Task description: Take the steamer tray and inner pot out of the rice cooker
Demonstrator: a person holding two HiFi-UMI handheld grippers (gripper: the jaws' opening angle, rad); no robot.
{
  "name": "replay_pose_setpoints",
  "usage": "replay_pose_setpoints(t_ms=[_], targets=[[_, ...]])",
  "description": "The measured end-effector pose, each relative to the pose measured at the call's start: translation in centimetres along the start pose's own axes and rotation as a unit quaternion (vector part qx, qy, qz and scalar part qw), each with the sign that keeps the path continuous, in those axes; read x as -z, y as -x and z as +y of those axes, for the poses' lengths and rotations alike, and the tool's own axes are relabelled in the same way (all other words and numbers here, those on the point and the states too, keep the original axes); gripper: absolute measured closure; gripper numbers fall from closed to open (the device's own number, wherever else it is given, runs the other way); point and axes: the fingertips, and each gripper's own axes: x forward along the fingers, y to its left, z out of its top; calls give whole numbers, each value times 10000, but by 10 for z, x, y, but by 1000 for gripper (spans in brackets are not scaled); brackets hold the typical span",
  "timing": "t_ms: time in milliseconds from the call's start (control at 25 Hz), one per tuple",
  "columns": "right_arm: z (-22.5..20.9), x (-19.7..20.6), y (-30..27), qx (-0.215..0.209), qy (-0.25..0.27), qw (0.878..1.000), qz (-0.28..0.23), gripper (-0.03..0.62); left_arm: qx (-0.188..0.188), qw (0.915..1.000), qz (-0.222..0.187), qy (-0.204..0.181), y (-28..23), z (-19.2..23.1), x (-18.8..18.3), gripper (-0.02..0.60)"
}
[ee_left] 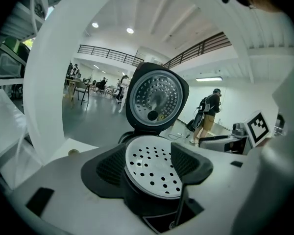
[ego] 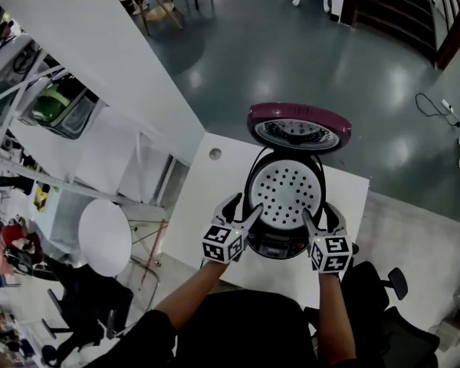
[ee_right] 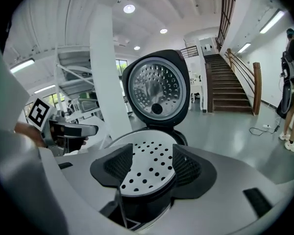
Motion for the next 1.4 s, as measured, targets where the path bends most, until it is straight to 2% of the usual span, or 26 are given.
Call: replay_pose_setpoints(t_ms=[320, 560, 680, 800, 960, 1040, 1160, 1400], targets=[[-28, 9, -45, 106, 445, 9979, 459, 368, 30, 10000, 73, -38, -22, 3, 0, 316], [-35, 19, -71, 296, 877, 9918, 880, 368, 55, 9997, 198, -157, -25, 8, 4, 316], [-38, 28, -81, 448, 1380, 9818, 1228, 368, 59, 9997, 179, -153, -25, 10, 4, 316], [-40, 39, -88, 612, 2101, 9624, 1612, 368, 53, 9998, 177, -112, -25, 11, 4, 316], [-44, 42, -92, 798, 2536, 9482, 1739, 369, 89, 9996, 223, -147, -26, 10, 6, 316], [-49, 41, -92, 891, 2623, 9454, 1715, 386, 108, 9995, 244, -150, -27, 10, 7, 316], [-54, 37, -91, 981, 2643, 9450, 1659, 473, 142, 9994, 269, -146, -26, 12, 9, 316], [-55, 36, -92, 1012, 2644, 9440, 1692, 480, 165, 9993, 302, -153, -23, 15, 10, 316]])
